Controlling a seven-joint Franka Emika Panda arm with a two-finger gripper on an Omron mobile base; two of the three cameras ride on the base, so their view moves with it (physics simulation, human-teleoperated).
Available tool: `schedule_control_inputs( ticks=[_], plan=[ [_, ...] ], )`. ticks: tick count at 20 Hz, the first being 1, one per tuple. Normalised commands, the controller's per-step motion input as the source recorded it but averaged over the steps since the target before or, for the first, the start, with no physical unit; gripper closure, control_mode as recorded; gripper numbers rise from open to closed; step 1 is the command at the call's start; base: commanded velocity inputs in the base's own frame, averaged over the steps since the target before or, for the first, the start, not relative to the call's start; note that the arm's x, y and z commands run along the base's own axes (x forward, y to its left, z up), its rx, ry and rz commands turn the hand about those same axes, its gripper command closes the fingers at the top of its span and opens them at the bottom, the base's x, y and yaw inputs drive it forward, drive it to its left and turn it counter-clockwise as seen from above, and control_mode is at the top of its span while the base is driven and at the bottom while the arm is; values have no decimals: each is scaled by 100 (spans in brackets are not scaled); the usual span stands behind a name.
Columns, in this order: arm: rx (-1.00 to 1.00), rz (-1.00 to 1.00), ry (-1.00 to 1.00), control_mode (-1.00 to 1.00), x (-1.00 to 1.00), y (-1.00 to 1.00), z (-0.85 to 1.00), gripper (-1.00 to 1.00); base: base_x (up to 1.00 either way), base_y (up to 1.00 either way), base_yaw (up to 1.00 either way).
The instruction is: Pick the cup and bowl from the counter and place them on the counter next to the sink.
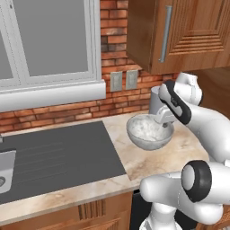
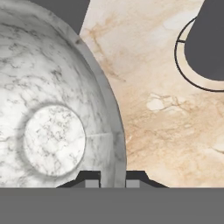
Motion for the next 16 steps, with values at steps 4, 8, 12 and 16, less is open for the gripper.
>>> schedule_control_inputs(
  ticks=[4,8,12,16],
  plan=[
    [0,0,0,100,0,0,0,100,0,0,0],
    [0,0,0,100,0,0,0,100,0,0,0],
    [0,0,0,100,0,0,0,100,0,0,0],
    [0,0,0,100,0,0,0,100,0,0,0]
  ],
)
